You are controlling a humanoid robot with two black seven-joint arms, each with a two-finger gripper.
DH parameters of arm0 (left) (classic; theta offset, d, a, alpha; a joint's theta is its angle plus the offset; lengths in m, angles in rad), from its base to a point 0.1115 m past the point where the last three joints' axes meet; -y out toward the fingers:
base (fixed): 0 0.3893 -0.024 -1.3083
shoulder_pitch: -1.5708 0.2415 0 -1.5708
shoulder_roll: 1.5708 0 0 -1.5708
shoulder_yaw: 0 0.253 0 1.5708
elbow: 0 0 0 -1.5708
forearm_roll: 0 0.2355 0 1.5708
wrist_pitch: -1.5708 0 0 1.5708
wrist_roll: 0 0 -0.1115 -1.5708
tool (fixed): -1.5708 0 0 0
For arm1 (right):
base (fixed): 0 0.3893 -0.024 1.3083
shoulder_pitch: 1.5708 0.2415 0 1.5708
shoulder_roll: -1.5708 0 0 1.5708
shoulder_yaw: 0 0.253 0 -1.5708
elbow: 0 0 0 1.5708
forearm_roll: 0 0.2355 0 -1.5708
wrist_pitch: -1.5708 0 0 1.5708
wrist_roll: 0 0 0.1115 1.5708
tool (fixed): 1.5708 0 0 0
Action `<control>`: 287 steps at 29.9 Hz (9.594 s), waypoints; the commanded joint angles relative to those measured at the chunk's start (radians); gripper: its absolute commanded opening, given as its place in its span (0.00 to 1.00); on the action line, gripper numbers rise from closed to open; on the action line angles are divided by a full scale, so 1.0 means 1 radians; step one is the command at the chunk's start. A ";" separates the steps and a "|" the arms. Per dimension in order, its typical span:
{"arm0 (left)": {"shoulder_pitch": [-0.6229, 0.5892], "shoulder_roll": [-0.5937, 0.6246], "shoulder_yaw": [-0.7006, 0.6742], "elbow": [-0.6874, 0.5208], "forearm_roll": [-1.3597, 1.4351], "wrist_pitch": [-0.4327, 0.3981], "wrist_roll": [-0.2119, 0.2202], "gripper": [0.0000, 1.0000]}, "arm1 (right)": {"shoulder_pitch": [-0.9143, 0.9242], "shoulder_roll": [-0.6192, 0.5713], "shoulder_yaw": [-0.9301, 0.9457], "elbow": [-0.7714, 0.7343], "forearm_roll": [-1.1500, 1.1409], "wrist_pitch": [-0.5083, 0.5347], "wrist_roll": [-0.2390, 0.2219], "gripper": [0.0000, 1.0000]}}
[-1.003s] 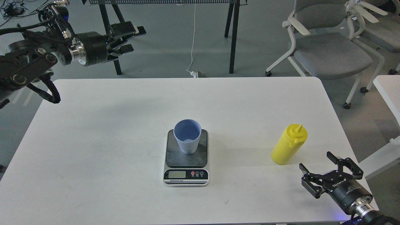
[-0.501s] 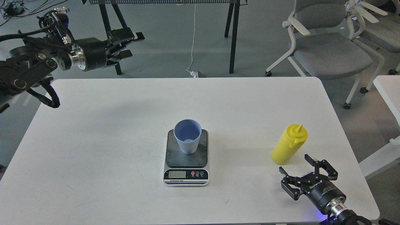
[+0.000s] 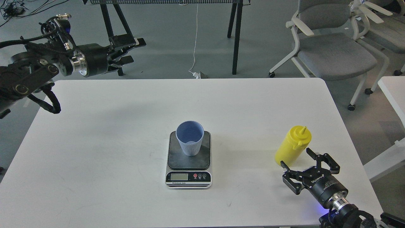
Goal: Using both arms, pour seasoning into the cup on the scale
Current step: 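Move the right gripper to the yellow bottle and close around it, then lift the yellow bottle with the right gripper and invert it, then hold the inverted bottle over the blue cup and squeeze sauce in, then raise the bottle away from the cup and turn it upright, then lower the yellow bottle onto the table beside the scale and release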
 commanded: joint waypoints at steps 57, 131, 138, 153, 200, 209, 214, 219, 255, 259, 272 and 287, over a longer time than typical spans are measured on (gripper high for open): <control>0.056 -0.003 -0.003 0.000 -0.005 0.000 0.000 0.99 | 0.125 -0.221 0.194 0.097 -0.005 0.000 0.022 0.04; 0.106 -0.003 -0.002 0.000 -0.002 0.000 0.000 0.99 | 1.378 0.371 -1.029 -0.158 -1.191 -0.660 -0.013 0.05; 0.107 -0.006 -0.002 0.001 -0.002 0.000 0.000 0.99 | 1.374 0.395 -1.046 -0.182 -1.191 -0.660 -0.015 0.05; 0.119 -0.004 -0.002 0.001 0.000 0.000 0.000 0.99 | 1.326 0.445 -1.046 -0.224 -1.189 -0.660 -0.015 0.06; 0.125 -0.006 0.001 0.001 0.003 0.000 0.000 0.99 | 1.265 0.201 -0.480 -0.149 -0.949 -0.570 -0.016 0.06; 0.122 -0.006 0.005 0.002 0.008 0.000 0.000 0.99 | 1.030 -0.121 -0.081 -0.077 -0.299 -0.214 -0.036 0.05; 0.124 -0.006 0.009 0.001 0.008 0.000 0.000 0.99 | 0.754 -0.227 0.029 -0.060 0.042 0.000 -0.036 0.05; 0.122 -0.007 0.011 0.001 0.009 0.000 0.000 0.99 | 0.465 -0.237 0.046 -0.047 0.248 0.000 -0.033 0.04; 0.124 -0.021 0.012 0.001 0.009 0.000 0.000 0.99 | 0.134 0.104 0.029 -0.049 0.010 0.000 -0.028 0.05; 0.125 -0.021 0.012 0.001 0.009 0.000 0.000 0.99 | 0.134 0.125 0.028 -0.050 -0.006 0.000 -0.030 0.05; 0.127 -0.023 0.012 0.001 0.009 0.000 0.000 0.99 | 0.127 0.141 0.026 -0.060 -0.033 0.000 -0.028 0.27; 0.127 -0.023 0.012 0.001 0.009 0.000 0.000 0.99 | 0.101 0.139 0.028 -0.049 -0.033 0.000 -0.027 0.95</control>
